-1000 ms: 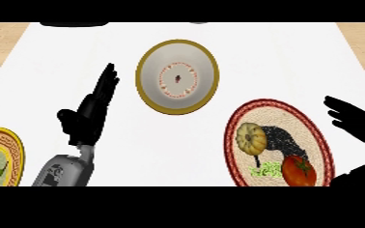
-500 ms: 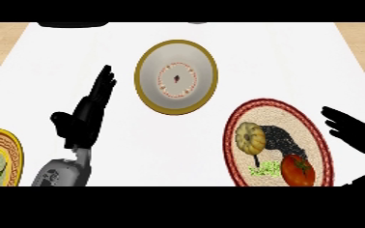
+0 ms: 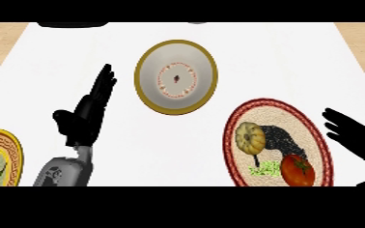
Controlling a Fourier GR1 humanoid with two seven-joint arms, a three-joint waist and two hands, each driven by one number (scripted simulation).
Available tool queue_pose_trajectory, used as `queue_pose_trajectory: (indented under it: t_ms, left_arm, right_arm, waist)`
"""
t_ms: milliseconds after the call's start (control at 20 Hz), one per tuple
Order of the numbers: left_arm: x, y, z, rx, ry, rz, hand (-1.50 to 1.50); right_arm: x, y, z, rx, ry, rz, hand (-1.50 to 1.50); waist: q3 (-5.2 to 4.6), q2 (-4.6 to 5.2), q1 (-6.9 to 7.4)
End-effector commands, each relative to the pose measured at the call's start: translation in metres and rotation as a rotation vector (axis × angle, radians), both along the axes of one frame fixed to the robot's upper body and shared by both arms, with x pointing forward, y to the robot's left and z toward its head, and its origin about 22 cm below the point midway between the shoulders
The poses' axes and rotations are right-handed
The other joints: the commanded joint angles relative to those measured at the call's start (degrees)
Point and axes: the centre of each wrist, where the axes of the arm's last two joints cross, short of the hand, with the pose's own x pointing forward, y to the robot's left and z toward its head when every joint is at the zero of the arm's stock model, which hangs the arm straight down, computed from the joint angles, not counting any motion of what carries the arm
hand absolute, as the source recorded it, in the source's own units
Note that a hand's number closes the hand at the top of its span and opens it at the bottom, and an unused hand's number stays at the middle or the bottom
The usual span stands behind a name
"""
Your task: Pick the tomato from the placemat and place it in the bowl
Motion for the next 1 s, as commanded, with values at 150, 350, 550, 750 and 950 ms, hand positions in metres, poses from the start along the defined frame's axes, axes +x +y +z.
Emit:
queue_pose_trajectory:
  t_ms: [150, 350, 550, 750, 950]
  left_arm:
    - [0.005, 0.008, -0.003, 0.007, -0.001, 0.008, 0.0]
    - [-0.009, -0.002, 0.012, -0.001, -0.005, -0.017, 0.0]
    - [0.005, -0.013, 0.011, 0.003, 0.001, -0.015, 0.0]
    - [0.006, 0.008, 0.0, 0.009, 0.001, -0.006, 0.0]
    - [-0.003, 0.004, -0.012, 0.003, 0.015, -0.002, 0.0]
  right_arm:
    - [-0.007, 0.003, -0.02, 0.056, 0.041, -0.026, -1.5]
    - [-0.007, 0.022, -0.033, 0.066, 0.045, -0.034, -1.5]
    - [-0.014, 0.019, -0.042, 0.057, 0.071, -0.048, -1.5]
    - [-0.018, 0.016, -0.064, 0.08, 0.066, -0.063, -1.5]
    - [-0.034, 0.028, -0.083, -0.026, 0.071, -0.024, -1.5]
  waist:
    - [0.01, 0.02, 0.03]
    - [0.02, 0.0, 0.15]
    - [0.01, 0.02, -0.01]
    - [0.01, 0.04, 0.06]
    - [0.02, 0.03, 0.0]
